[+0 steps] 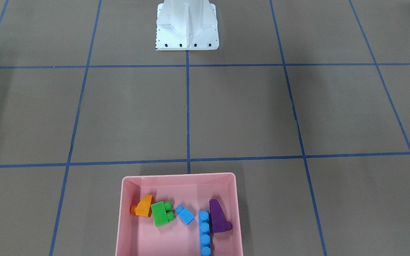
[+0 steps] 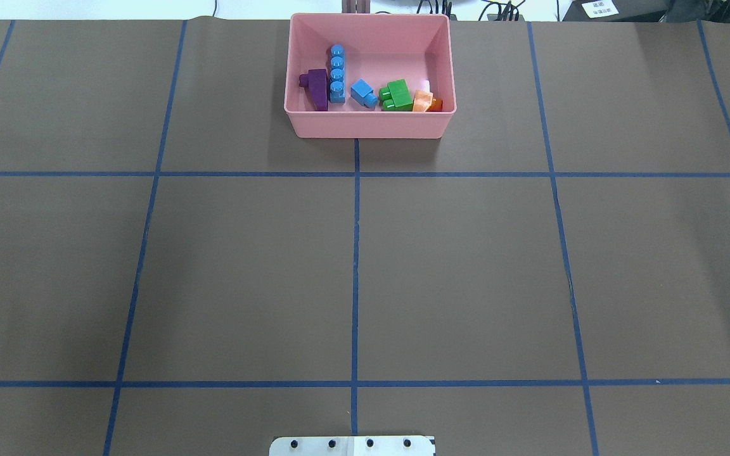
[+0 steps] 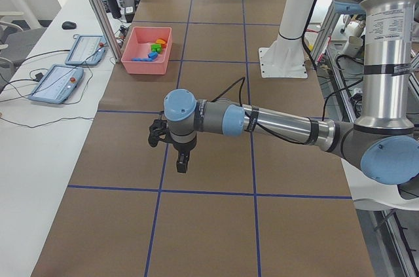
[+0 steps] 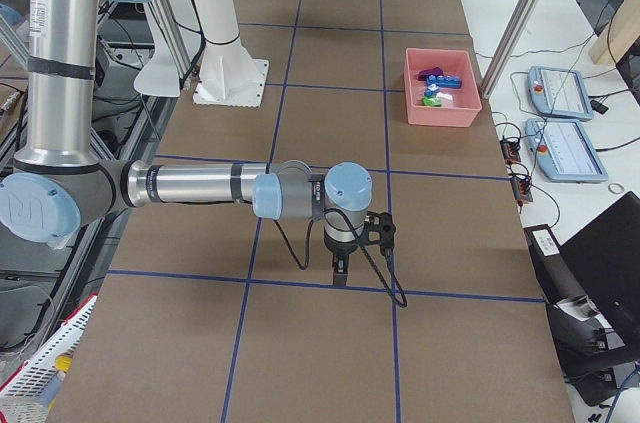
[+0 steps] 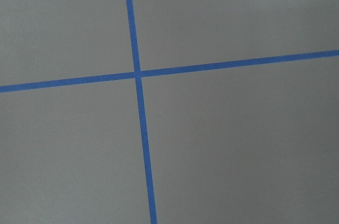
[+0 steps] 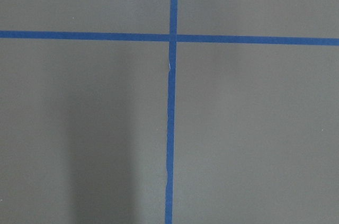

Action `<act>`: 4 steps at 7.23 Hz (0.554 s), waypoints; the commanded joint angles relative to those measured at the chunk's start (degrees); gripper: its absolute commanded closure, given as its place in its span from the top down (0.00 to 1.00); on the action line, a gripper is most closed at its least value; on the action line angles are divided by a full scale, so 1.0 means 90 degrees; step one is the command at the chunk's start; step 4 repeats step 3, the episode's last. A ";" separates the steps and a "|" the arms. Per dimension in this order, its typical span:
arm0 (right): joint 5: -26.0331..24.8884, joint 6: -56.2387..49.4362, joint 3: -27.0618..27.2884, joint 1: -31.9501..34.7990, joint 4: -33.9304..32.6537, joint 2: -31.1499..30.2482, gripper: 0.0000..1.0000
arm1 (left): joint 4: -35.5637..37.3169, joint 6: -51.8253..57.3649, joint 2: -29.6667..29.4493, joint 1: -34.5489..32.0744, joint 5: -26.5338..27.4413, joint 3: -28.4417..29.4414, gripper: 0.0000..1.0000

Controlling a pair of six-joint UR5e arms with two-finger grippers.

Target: Put all blocks into box

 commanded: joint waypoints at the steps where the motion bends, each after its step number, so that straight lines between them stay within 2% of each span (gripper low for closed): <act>1: 0.0008 -0.0002 0.0010 0.0000 0.0000 0.0009 1.00 | 0.0030 -0.0016 0.0022 -0.0010 0.0035 0.0018 1.00; 4: -0.0002 0.0017 -0.0009 0.0000 0.0000 0.0019 1.00 | 0.0079 -0.0065 0.0119 -0.0030 0.0026 0.0086 1.00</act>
